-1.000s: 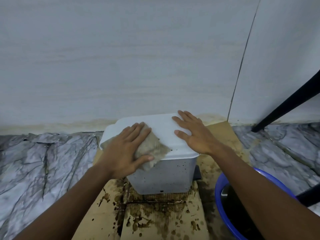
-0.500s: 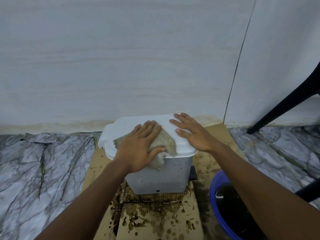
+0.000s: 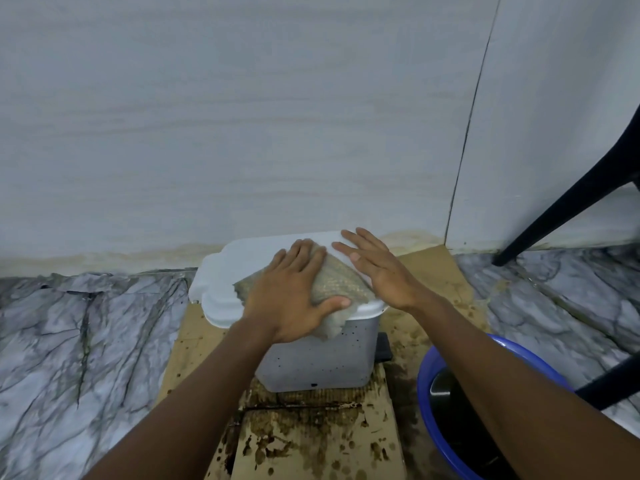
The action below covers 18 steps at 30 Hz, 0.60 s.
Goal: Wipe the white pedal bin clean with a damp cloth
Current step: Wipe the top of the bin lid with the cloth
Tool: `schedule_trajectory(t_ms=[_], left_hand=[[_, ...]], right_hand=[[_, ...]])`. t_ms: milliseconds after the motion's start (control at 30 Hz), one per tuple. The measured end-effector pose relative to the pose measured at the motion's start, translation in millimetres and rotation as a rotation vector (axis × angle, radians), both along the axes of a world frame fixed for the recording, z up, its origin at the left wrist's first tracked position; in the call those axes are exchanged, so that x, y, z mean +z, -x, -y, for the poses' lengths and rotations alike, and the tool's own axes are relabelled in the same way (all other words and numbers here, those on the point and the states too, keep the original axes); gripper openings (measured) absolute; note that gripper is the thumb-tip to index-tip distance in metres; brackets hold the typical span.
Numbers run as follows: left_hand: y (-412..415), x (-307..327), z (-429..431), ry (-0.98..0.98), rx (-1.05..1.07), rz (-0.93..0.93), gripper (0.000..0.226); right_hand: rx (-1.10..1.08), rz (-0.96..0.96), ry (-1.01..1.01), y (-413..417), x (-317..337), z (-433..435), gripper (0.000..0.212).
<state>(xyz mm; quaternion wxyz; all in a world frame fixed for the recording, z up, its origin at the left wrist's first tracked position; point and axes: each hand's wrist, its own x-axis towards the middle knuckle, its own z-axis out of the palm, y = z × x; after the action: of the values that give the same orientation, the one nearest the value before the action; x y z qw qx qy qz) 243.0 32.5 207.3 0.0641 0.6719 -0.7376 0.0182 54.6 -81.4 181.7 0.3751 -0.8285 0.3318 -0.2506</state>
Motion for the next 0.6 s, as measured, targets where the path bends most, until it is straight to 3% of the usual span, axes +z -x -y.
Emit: schedule_trajectory(t_ms=[133,300,433,600], left_hand=[[-14.6,-2.0,-4.7,-0.021,-0.015,-0.050,0.110],[-40.2,-5.3,-14.9,0.053,-0.042,-0.098,0.095],[-68.8,-7.2,-33.3,0.122,0.074,-0.109,0.098],[-5.9,-3.5,-2.8,0.132,0.066,-0.014,0.107]], right_hand=[[0.024,0.001,0.007,-0.9,-3.7,4.6,0.039],[0.025,0.004,0.027,6.2,-0.6,12.4,0.039],[-0.004,0.045,0.111,-1.8,-12.0,9.2,0.039],[-0.017,0.110,0.064,1.1,-16.3,9.4,0.039]])
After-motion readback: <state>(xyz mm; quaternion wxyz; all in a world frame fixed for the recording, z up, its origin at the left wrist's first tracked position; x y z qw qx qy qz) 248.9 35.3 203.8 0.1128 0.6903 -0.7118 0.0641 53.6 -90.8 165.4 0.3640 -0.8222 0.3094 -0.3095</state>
